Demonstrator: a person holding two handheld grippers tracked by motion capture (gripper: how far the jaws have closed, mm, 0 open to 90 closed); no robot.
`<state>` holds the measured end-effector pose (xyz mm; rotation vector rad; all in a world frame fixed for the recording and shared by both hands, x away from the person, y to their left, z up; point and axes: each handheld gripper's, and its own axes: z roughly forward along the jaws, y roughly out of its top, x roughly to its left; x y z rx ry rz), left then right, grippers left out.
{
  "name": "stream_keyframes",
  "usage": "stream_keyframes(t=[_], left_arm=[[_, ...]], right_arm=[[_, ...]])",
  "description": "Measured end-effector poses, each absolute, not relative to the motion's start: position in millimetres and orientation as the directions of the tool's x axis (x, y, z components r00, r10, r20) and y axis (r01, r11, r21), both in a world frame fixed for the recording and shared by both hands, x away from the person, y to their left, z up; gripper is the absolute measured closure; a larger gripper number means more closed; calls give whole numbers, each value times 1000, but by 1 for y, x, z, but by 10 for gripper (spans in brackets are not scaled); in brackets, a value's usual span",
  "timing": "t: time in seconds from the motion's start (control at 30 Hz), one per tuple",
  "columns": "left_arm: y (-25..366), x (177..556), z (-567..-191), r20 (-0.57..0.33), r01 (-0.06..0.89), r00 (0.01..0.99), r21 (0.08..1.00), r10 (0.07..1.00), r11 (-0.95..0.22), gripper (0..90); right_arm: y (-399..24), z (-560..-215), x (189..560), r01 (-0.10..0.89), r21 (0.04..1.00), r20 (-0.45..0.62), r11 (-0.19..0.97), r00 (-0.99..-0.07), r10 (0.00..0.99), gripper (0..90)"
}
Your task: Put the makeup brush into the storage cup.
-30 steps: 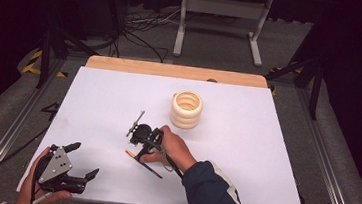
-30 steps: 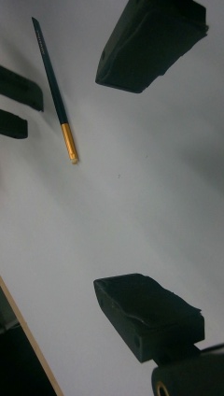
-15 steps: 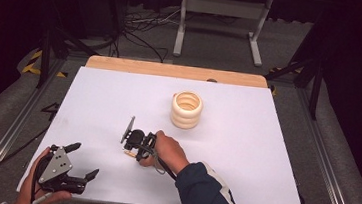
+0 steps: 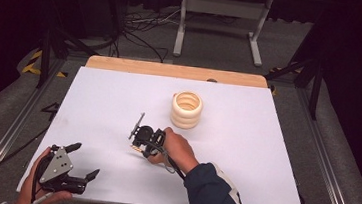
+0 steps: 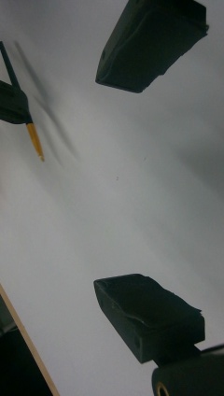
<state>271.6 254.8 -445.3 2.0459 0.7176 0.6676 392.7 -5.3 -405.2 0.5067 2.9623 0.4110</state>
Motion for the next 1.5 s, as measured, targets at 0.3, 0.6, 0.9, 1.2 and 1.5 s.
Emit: stream_keyframes(t=[0.3,0.6,0.9,1.2,1.5], left_arm=[[254,272,-445,196,241,693,844,694,-479,54],[255,272,-445,197,242,694,842,692,-482,54],[255,272,-445,201,240,693,841,692,-485,53],[255,272,-445,200,243,688,842,697,-481,49],[256,272,-445,202,237,687,846,698,-477,50]], right_arm=[[-27,-382,390,322,382,-82,866,-922,379,836],[-49,-366,391,325,478,-91,816,-906,414,836],[-72,-355,392,335,563,-94,756,-882,461,836],[-84,-348,392,310,614,-113,726,-876,469,836],[-97,-342,395,294,671,-124,681,-861,494,836]])
